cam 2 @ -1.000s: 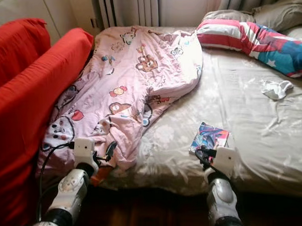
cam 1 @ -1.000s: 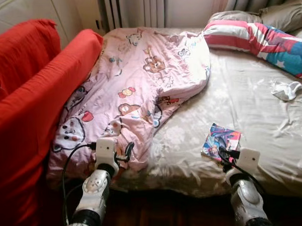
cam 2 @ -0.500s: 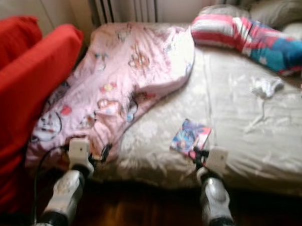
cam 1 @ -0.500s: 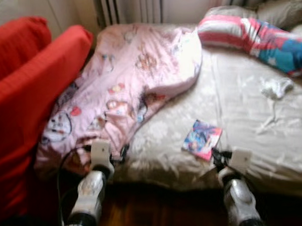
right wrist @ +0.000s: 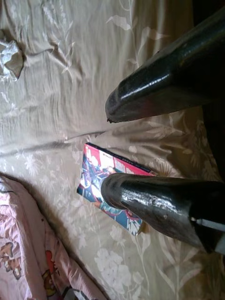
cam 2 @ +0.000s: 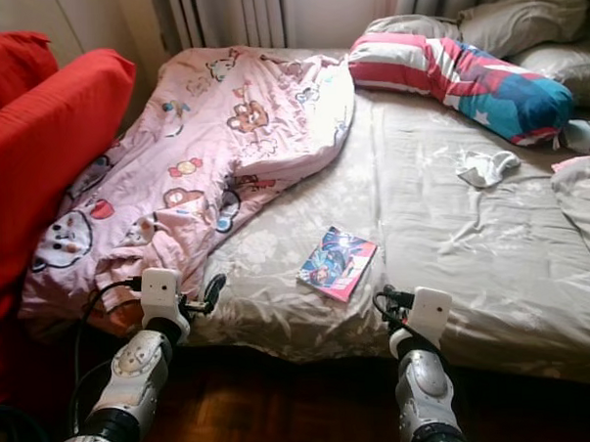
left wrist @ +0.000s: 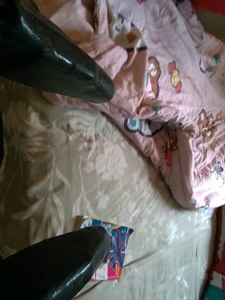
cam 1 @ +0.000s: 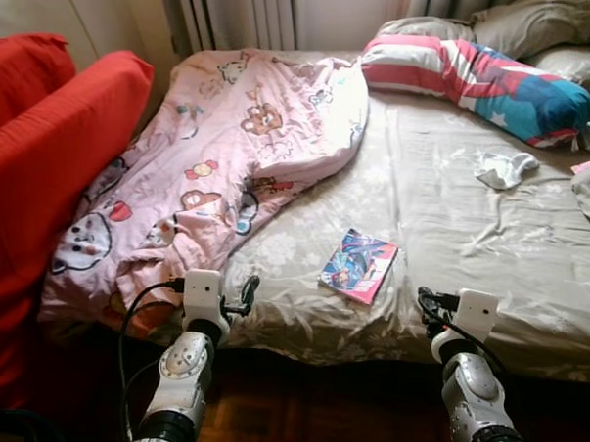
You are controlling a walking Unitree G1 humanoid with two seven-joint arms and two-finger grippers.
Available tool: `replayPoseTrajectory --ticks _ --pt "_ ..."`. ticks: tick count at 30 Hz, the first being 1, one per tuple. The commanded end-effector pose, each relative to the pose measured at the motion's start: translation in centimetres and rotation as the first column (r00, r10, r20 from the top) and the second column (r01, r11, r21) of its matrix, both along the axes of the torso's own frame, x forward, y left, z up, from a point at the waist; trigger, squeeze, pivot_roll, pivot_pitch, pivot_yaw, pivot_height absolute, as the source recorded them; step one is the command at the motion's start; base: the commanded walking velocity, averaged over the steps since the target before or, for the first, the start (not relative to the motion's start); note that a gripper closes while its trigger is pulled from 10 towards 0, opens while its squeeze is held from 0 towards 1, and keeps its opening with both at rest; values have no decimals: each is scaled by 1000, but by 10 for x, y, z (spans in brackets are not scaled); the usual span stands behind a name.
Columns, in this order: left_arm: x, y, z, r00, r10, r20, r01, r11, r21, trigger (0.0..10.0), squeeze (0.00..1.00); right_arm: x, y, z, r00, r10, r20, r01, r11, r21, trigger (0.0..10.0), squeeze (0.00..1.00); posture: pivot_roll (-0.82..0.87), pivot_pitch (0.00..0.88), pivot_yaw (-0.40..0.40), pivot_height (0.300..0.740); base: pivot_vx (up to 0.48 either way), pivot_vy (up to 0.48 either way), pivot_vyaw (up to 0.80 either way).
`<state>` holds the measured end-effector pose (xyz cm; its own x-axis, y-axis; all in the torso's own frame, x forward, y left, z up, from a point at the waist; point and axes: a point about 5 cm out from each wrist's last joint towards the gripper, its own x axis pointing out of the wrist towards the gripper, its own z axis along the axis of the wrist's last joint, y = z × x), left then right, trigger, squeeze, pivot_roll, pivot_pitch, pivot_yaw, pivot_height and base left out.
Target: Clean up the room
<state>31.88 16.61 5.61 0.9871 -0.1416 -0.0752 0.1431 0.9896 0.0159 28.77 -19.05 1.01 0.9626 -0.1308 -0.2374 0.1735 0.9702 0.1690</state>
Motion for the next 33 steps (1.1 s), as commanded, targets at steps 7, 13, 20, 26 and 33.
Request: replayPoseTrajectory --ticks 7,13,20,26,33 --pt "-2 3 -4 1000 9 -25 -9 1000 -6 10000 0 0 2 -2 999 24 -25 -25 1000 -8 10000 0 126 107 24 740 150 0 0" --pt "-2 3 -4 1000 10 -24 -10 1000 -9 10000 0 1 6 -1 999 51 -19 -51 998 -35 10000 0 127 106 24 740 284 0 696" --pt "1 6 -2 1000 1 -26 -1 1000 5 10000 0 3 10 -1 999 31 -20 -31 1000 1 10000 0 135 99 42 740 288 0 76" --pt "3 2 2 1000 5 -2 -5 1000 -5 10000 0 1 10 -3 998 48 -31 -48 999 -1 10000 0 162 116 25 740 291 0 0" --pt "2 -2 1 1000 -10 4 10 1000 2 10000 0 2 11 -2 998 52 -27 -52 999 3 10000 0 162 127 15 740 295 0 0"
